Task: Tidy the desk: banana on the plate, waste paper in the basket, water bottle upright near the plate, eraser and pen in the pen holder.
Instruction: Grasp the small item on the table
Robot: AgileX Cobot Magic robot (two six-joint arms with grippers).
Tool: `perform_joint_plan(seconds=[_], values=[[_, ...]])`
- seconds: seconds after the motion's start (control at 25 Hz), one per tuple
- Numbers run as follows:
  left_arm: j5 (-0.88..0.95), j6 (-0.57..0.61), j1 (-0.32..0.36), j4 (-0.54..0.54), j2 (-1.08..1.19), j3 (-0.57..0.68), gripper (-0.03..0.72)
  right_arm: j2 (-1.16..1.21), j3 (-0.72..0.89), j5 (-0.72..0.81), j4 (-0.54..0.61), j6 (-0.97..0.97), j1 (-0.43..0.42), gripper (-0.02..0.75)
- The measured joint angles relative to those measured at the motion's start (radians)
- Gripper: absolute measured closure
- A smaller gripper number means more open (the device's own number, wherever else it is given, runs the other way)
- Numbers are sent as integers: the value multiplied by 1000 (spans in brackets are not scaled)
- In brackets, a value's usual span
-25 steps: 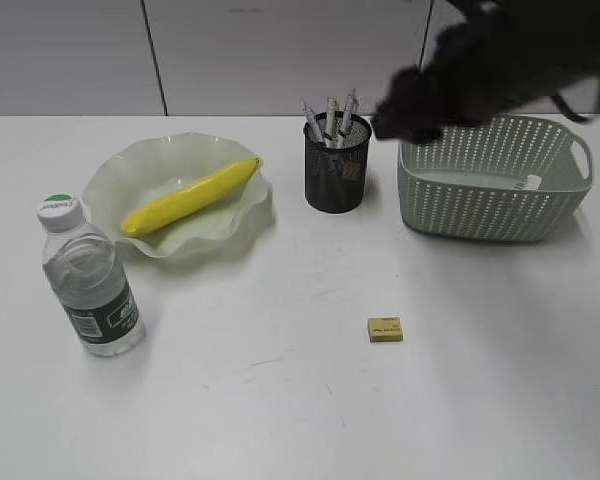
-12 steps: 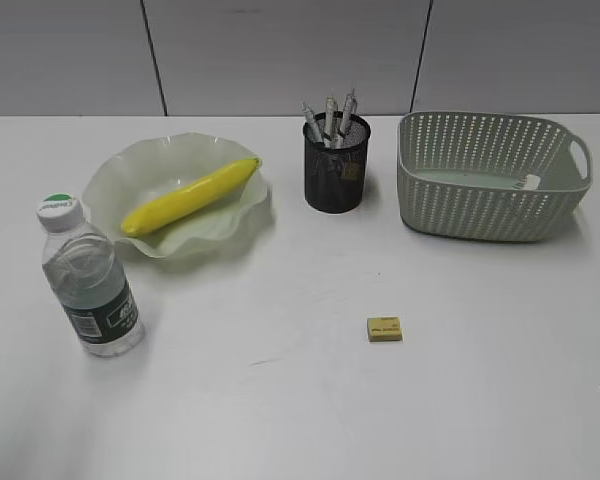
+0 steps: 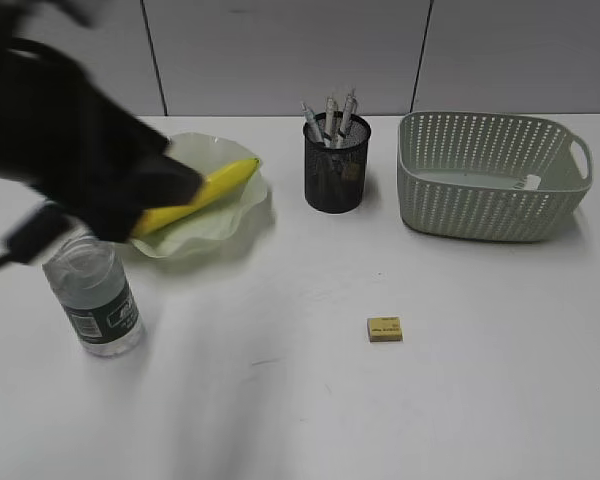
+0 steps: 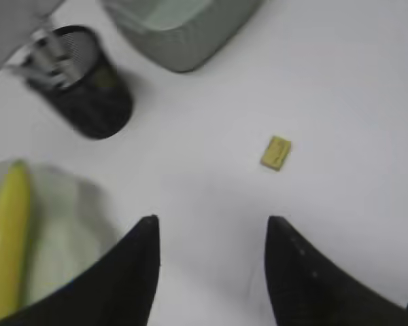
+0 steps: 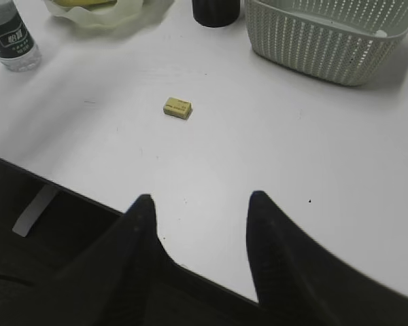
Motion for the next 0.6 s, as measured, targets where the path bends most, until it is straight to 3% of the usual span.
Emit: perform_joint_plan(seconds=[0.08, 0.16, 0.28, 0.6], values=[[-12, -30, -104, 78, 159, -92, 290, 0, 0, 0, 0, 0, 0, 381], [-1, -46, -162, 105, 343, -217, 214, 0, 0, 0, -1, 0, 0, 381], [66, -50, -174, 121, 568, -380, 148, 0, 0, 0, -1, 1, 0, 390], [195, 3, -174, 130, 851, -658, 187, 0, 0, 0, -1, 1, 0, 477]])
